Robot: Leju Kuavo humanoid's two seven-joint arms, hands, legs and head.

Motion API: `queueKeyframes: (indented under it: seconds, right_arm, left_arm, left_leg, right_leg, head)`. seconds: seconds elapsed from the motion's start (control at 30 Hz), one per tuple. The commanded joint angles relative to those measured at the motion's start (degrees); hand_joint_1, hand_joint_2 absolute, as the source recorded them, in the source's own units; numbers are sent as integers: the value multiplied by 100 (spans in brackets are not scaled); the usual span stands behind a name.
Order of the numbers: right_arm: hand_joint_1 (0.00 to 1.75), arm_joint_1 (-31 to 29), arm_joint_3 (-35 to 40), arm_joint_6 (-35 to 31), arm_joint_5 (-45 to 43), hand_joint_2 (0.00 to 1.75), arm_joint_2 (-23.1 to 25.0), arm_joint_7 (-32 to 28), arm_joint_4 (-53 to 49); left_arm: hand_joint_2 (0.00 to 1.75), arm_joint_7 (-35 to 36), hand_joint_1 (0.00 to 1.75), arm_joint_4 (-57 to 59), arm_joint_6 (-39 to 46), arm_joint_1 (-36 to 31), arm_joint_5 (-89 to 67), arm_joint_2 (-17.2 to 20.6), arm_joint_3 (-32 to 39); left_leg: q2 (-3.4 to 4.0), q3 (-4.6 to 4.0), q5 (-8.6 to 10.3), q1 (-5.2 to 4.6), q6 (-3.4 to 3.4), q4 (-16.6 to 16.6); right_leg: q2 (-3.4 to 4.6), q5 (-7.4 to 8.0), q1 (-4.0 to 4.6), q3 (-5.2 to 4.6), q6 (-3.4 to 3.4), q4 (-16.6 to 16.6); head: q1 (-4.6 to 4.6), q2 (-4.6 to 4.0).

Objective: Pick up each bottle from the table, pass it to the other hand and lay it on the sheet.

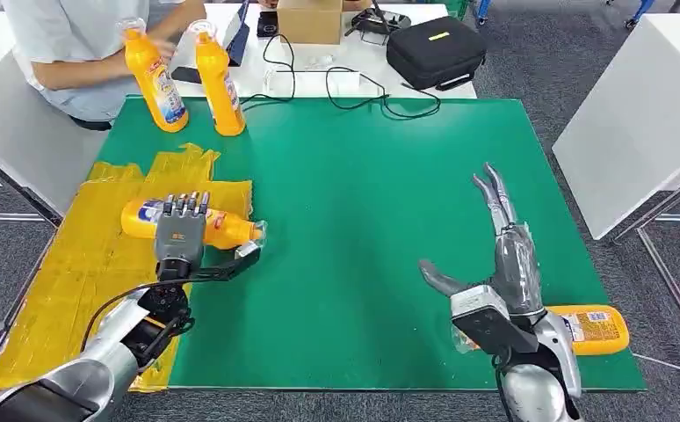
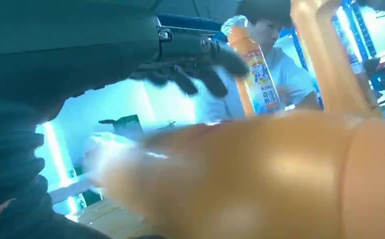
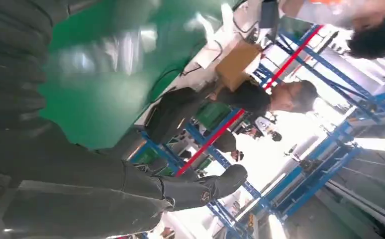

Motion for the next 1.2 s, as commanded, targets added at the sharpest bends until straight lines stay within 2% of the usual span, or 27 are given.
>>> queueKeyframes:
  seconds: [0.03,0.1,0.17,0.23,0.3,0.37,0.4,0.43,0.5,0.53,0.57,0.63,0.73,0.77,0.83,0.87,0.97,1.0,1.03,1.1,1.13,1.2]
  right_arm:
    - [0,248,-140,333,742,175,-353,194,71]
    - [0,231,-190,352,744,175,-358,175,109]
    - [0,206,-183,393,781,175,-386,172,115]
    - [0,175,-199,664,766,175,-538,206,112]
    - [0,183,-358,1012,679,175,-809,142,90]
    - [0,187,-490,1351,969,175,-1257,133,185]
    - [0,192,-575,1362,959,175,-1309,100,224]
    - [0,193,-596,1370,947,175,-1326,78,235]
    - [0,206,-636,1529,1117,175,-1539,61,280]
    - [0,322,-664,1645,1282,175,-1899,8,251]
    - [0,440,-757,1693,1327,175,-2088,-81,200]
    - [0,1053,-1263,2091,1340,175,-2699,-227,-57]
    - [0,1393,-1836,2342,1361,175,-2716,-354,-149]
    - [0,1381,-1846,2368,1381,175,-2678,-374,-157]
    - [0,1344,-1798,2389,1407,175,-2645,-375,-170]
    - [0,1311,-1764,2406,1435,175,-2622,-361,-169]
    - [0,1288,-1734,2419,1455,175,-2605,-347,-170]
    - [0,1281,-1723,2536,1586,175,-2631,-140,-135]
    - [0,1364,-1813,2660,1624,175,-2727,3,-93]
    - [0,1458,-2056,2699,1611,175,-2786,9,182]
    - [0,1361,-2124,2706,1610,175,-2758,-12,439]
    - [0,1076,-2190,2736,1669,175,-2653,-50,1009]
  left_arm:
    - [175,-112,0,625,21,-150,-2,-251,560]
    - [175,-122,0,594,41,-106,-2,-236,569]
    - [175,-150,0,578,48,-90,22,-258,647]
    - [175,-341,0,507,71,-18,34,-308,902]
    - [175,-1356,0,376,79,56,735,-555,1703]
    - [175,-3055,0,70,-158,119,2075,-879,2553]
    - [175,-3067,0,43,-212,113,2081,-900,2565]
    - [175,-3067,0,28,-224,113,2080,-908,2566]
    - [175,-3845,0,-339,-571,256,2800,-1034,2831]
    - [175,-4610,0,-732,-1083,386,3675,-1167,3050]
    - [175,-4863,0,-1012,-1308,482,4043,-1222,3084]
    - [175,-5584,0,-2175,-2441,904,5659,-1369,3124]
    - [175,-5435,0,-3052,-2840,1271,6410,-1239,2831]
    - [175,-5402,0,-3082,-2835,1290,6458,-1204,2786]
    - [175,-5397,0,-3056,-2830,1285,6477,-1188,2770]
    - [175,-5398,0,-3016,-2821,1271,6495,-1180,2762]
    - [175,-5405,0,-2983,-2810,1257,6507,-1173,2758]
    - [175,-5649,0,-2980,-2896,1243,6836,-1201,2782]
    - [175,-5814,0,-3216,-3175,1308,7317,-1205,2783]
    - [175,-5773,0,-3810,-3530,1553,7939,-1178,2808]
    - [175,-5730,0,-4006,-3545,1664,8077,-1151,2814]
    - [175,-5684,0,-4226,-3583,1840,8208,-1090,2811]
  left_leg:
    - [-11,36,-12,2,8,-1]
    - [1,24,-8,0,6,-3]
    - [4,49,-19,2,10,-2]
    - [2,19,-7,-2,6,-3]
    - [3,37,-15,-1,9,-2]
    - [-8,45,-19,0,13,-1]
    - [-9,15,-6,0,9,0]
    - [-18,24,-11,-1,12,3]
    - [-22,41,-20,0,18,8]
    - [-21,17,-9,-7,13,5]
    - [-17,31,-17,-7,16,6]
    - [-32,16,-14,-11,15,7]
    - [-39,4,-11,-15,16,8]
    - [-48,20,-24,-15,19,13]
    - [-28,2,-23,-16,23,7]
    - [-18,26,-39,-16,30,9]
    - [-21,17,-33,-15,27,3]
    - [-22,40,-42,-13,28,4]
    - [-25,26,-35,-13,29,4]
    - [-26,34,-40,-11,33,8]
    - [-24,16,-32,-12,32,7]
    - [-13,31,-36,-13,37,4]
  right_leg:
    - [-23,-16,8,45,-17,-5]
    - [-6,-7,4,27,-11,-7]
    - [-10,-16,10,55,-20,-9]
    - [-6,-7,2,23,-11,-5]
    - [-9,-13,5,43,-16,-7]
    - [-22,-19,8,58,-17,-10]
    - [-17,-7,4,26,-8,-7]
    - [-28,-14,4,40,-9,-7]
    - [-37,-23,8,62,-15,-9]
    - [-30,-13,0,35,-8,-6]
    - [-28,-18,1,51,-13,-8]
    - [-40,-17,-5,41,-7,-9]
    - [-46,-15,-12,25,-3,-9]
    - [-56,-28,-9,45,-8,-7]
    - [-25,-18,-13,20,10,-7]
    - [-19,-28,-10,42,2,-6]
    - [-19,-18,-11,27,7,-10]
    - [-24,-28,-7,51,-1,-10]
    - [-25,-23,-8,37,4,-10]
    - [-27,-29,-5,49,2,-10]
    - [-21,-20,-7,29,10,-11]
    - [-12,-21,-8,45,8,-17]
  head:
    - [0,0]
    - [0,0]
    - [0,0]
    - [2,0]
    - [0,0]
    - [0,0]
    - [-2,0]
    - [-2,0]
    - [0,0]
    - [2,0]
    - [2,0]
    - [-2,0]
    - [0,0]
    - [0,0]
    - [0,0]
    - [-2,0]
    - [-2,0]
    - [-2,0]
    - [-2,0]
    - [-2,0]
    - [-2,0]
    - [-2,0]
